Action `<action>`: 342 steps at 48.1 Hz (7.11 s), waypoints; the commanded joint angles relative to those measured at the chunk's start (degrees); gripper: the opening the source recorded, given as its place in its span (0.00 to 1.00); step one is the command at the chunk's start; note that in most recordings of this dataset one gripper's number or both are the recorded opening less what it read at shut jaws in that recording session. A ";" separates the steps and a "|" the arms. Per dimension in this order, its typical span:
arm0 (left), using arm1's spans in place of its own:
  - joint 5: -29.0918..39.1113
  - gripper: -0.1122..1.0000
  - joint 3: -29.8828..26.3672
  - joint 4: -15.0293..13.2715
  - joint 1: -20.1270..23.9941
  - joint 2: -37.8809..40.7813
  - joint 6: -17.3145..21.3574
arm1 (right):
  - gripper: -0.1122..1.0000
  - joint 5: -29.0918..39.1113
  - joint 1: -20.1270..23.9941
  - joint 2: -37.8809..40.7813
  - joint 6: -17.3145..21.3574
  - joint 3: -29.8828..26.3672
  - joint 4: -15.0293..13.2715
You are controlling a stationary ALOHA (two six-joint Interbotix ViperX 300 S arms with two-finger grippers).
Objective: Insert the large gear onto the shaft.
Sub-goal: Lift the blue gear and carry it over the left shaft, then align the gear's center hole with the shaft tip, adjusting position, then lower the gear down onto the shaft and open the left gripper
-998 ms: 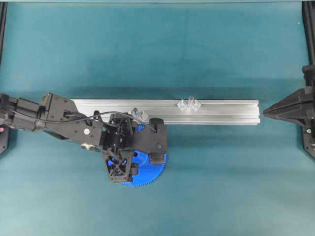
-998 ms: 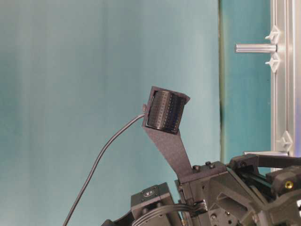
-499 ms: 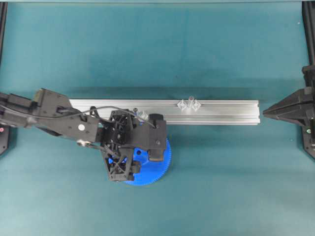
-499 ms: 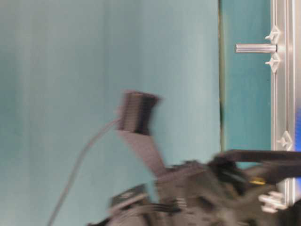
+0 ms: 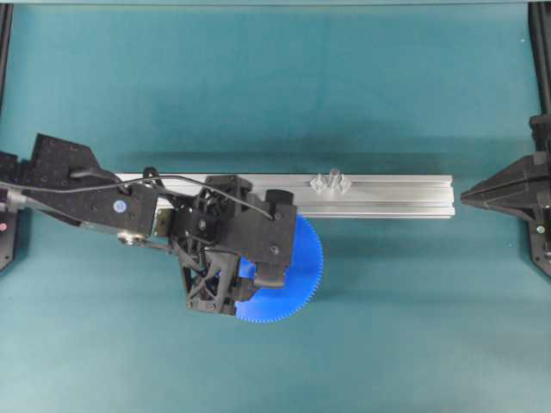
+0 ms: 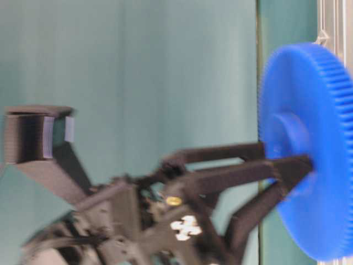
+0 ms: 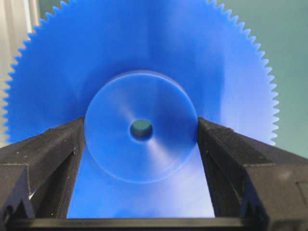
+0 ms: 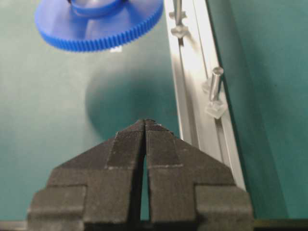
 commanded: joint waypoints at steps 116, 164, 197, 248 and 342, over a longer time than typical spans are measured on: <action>8.79 0.80 -27.25 0.09 13.71 18.63 14.24 | 0.15 -1.14 -0.09 -3.60 3.34 1.58 -0.53; 12.48 0.80 -27.16 0.09 15.64 20.21 14.06 | 0.15 -1.14 -0.09 -3.78 3.34 1.49 -0.53; 13.62 0.86 -26.46 0.09 15.12 19.69 14.33 | 0.15 -1.14 -0.09 -3.87 3.34 1.41 -0.53; 15.47 0.92 -27.51 0.09 14.33 18.37 14.15 | 0.15 -1.23 -0.09 -3.78 4.39 1.49 -0.53; 7.91 0.09 -22.68 0.09 13.97 18.19 17.58 | 0.15 -1.14 -0.09 -3.78 4.83 0.88 -0.26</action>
